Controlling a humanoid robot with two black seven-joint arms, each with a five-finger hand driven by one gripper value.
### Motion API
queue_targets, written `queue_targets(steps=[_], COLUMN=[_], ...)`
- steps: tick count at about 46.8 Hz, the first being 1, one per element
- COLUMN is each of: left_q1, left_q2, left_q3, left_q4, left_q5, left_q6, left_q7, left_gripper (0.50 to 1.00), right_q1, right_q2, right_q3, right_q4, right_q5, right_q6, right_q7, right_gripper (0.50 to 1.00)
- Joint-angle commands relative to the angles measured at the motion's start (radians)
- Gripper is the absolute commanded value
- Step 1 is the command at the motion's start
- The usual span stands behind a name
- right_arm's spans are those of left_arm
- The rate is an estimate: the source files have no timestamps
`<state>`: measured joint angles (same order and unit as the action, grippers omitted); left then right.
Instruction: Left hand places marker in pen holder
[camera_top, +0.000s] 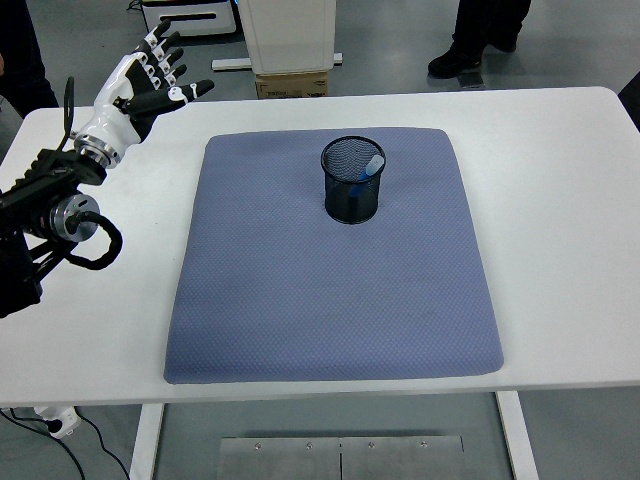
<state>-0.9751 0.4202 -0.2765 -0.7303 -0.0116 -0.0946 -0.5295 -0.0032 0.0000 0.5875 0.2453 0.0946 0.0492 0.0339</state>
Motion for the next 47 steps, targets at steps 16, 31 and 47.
queue_targets(steps=[16, 31, 47], left_q1=[0.208, 0.259, 0.288], left_q2=[0.035, 0.037, 0.048], left_q3=[-0.231, -0.251, -0.251], left_q4=[0.0, -0.001, -0.001], left_q5=[-0.07, -0.099, -0.097], left_q6=[-0.119, -0.122, -0.128], left_q7=[0.003, 0.003, 0.003], left_gripper=[1.0, 1.0, 1.0], right_q1=[0.002, -0.001, 0.002], right_q2=[0.0, 0.0, 0.0], right_q3=[0.0, 0.0, -0.002], right_q4=[0.0, 0.012, 0.002], right_q5=[0.001, -0.003, -0.004], right_q6=[0.0, 0.006, 0.005], right_q7=[0.0, -0.003, -0.002], right_gripper=[1.0, 1.0, 1.0])
